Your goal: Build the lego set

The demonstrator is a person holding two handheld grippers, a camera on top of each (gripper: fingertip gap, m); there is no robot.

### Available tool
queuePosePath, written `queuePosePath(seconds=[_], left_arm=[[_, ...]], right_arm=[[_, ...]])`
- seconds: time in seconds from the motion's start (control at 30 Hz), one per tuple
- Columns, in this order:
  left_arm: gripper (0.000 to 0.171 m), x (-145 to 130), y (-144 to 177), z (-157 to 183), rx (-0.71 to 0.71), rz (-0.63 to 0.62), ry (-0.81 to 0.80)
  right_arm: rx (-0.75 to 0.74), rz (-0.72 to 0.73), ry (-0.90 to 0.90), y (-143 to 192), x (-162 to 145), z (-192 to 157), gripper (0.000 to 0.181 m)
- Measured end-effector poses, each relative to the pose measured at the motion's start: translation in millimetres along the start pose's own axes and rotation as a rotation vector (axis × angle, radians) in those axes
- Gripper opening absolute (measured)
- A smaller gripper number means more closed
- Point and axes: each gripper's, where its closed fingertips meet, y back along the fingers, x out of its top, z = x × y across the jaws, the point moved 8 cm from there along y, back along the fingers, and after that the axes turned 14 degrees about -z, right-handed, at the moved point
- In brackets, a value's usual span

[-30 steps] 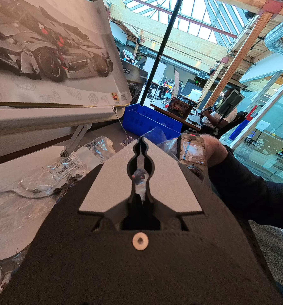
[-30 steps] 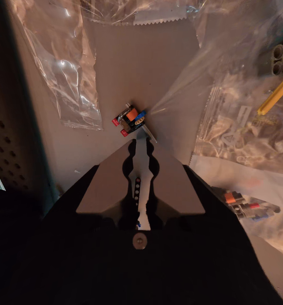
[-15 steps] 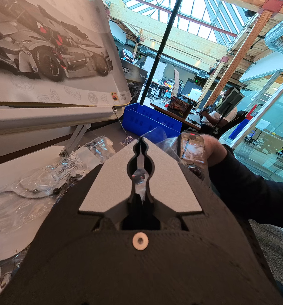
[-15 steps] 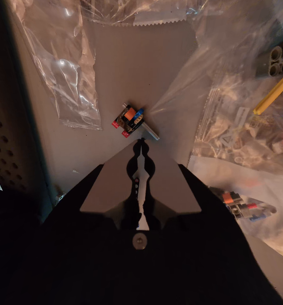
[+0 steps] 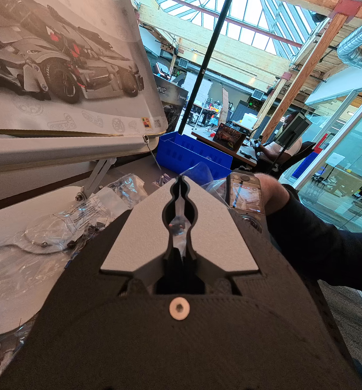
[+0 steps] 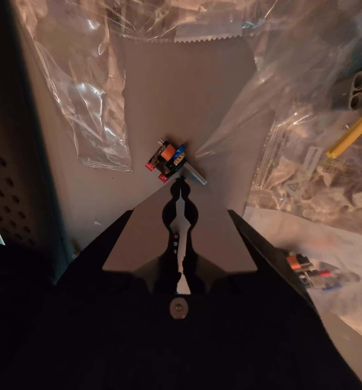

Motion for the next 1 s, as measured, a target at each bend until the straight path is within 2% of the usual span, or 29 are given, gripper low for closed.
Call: queuePosePath(seconds=[1.0], left_arm=[[0.0,-1.6,-2.4,-0.7,-0.005,-0.006,-0.002]], right_arm=[[0.015,0.003,0.004,1.1,-3.2,-1.1,0.0]])
